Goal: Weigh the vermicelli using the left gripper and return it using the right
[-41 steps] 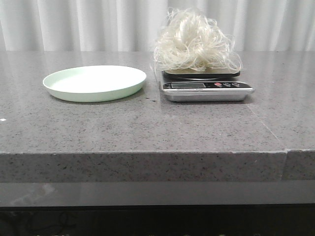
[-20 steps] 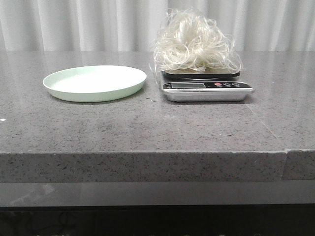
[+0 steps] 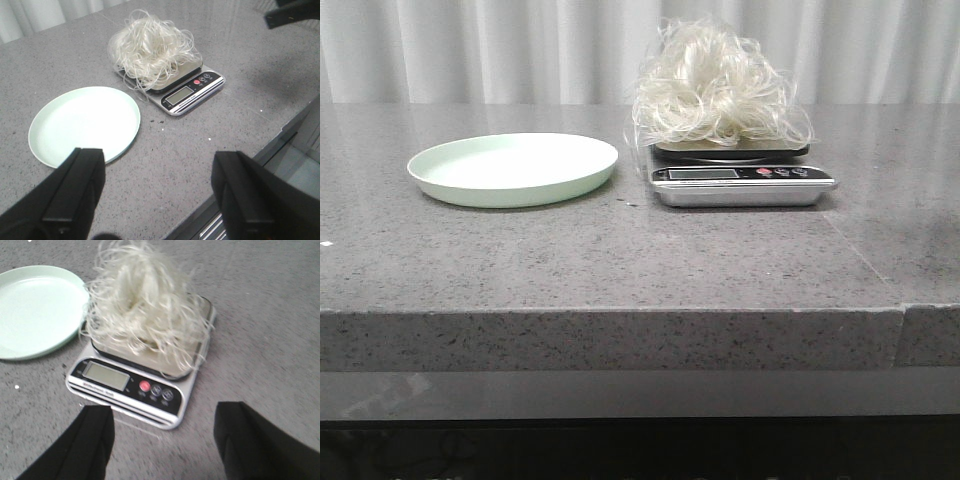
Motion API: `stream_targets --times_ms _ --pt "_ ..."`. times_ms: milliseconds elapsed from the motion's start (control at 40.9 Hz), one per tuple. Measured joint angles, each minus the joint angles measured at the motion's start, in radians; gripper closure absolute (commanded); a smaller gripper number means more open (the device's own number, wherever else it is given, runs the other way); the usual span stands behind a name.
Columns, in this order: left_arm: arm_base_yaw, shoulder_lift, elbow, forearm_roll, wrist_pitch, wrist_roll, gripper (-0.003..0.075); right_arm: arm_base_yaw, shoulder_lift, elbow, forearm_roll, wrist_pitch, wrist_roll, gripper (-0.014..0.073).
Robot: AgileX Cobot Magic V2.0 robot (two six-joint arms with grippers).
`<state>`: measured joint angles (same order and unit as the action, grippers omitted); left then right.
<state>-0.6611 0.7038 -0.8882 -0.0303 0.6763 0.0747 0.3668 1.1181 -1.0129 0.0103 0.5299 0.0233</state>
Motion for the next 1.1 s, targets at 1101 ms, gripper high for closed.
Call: stream_targets --times_ms 1101 --pt "0.0 -0.009 0.017 0.0 0.0 0.0 0.0219 0.01 0.712 -0.548 -0.03 0.0 -0.002 0.0242"
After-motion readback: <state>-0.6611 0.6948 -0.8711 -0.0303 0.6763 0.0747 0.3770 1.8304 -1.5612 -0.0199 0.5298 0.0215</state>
